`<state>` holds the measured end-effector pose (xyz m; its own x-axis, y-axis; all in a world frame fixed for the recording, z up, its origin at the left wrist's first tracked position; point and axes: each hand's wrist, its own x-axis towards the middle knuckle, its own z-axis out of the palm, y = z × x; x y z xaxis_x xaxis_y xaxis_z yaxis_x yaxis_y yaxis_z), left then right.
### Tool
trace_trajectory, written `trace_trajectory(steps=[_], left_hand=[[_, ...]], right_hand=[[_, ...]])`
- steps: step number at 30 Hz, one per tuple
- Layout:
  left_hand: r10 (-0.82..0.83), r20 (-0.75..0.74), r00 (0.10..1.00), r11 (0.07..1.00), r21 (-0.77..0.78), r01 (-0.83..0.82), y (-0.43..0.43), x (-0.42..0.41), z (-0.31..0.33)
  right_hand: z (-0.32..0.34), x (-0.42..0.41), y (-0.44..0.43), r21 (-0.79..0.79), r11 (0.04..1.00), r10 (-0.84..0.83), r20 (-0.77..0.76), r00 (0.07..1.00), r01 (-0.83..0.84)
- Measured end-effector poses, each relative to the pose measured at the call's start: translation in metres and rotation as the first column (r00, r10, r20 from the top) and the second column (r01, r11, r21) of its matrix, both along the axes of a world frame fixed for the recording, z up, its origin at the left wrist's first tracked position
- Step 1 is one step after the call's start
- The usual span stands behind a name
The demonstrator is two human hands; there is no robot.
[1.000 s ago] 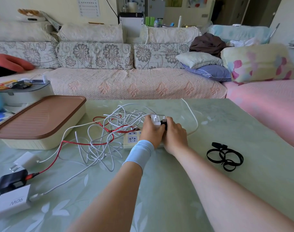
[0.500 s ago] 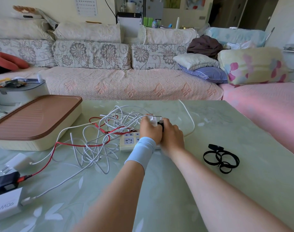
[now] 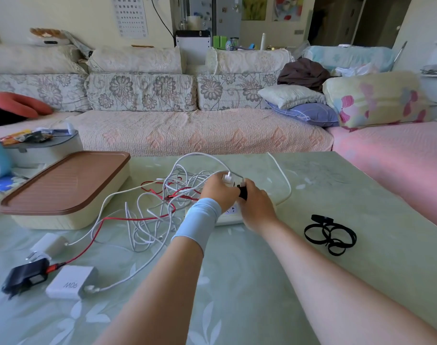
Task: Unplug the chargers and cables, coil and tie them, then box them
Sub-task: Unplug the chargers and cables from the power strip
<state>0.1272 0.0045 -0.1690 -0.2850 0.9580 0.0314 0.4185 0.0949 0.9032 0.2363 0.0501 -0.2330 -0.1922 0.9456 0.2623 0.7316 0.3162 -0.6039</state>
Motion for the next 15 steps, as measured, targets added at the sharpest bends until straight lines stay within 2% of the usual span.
trace_trajectory(steps=[3,5,7,9,12,15], left_hand=[[-0.092,-0.036,0.995,0.986,-0.143,0.086,-0.023,-0.004,0.011],[-0.118,0.001,0.993,0.970,-0.214,0.115,-0.042,-0.004,0.009],[-0.105,0.064,0.992,0.965,-0.235,0.117,-0.060,-0.005,0.008],[-0.112,0.134,0.985,0.960,-0.242,0.142,-0.073,-0.010,0.009],[-0.108,0.204,0.973,0.968,-0.200,0.150,-0.092,-0.025,0.015],[-0.131,0.189,0.973,0.977,-0.142,0.160,-0.114,-0.042,0.015]], right_hand=[[0.005,-0.005,-0.010,-0.087,0.995,0.033,-0.154,0.987,-0.047],[0.013,-0.007,-0.024,-0.061,0.998,0.023,-0.124,0.992,-0.031],[0.023,-0.003,-0.038,0.041,0.999,0.003,-0.030,1.000,-0.002],[0.038,0.003,-0.054,0.073,0.997,0.023,-0.057,0.998,-0.019],[0.059,0.001,-0.076,-0.117,0.979,0.123,-0.299,0.946,-0.164],[0.070,-0.011,-0.105,-0.375,0.840,0.205,-0.448,0.870,-0.391]])
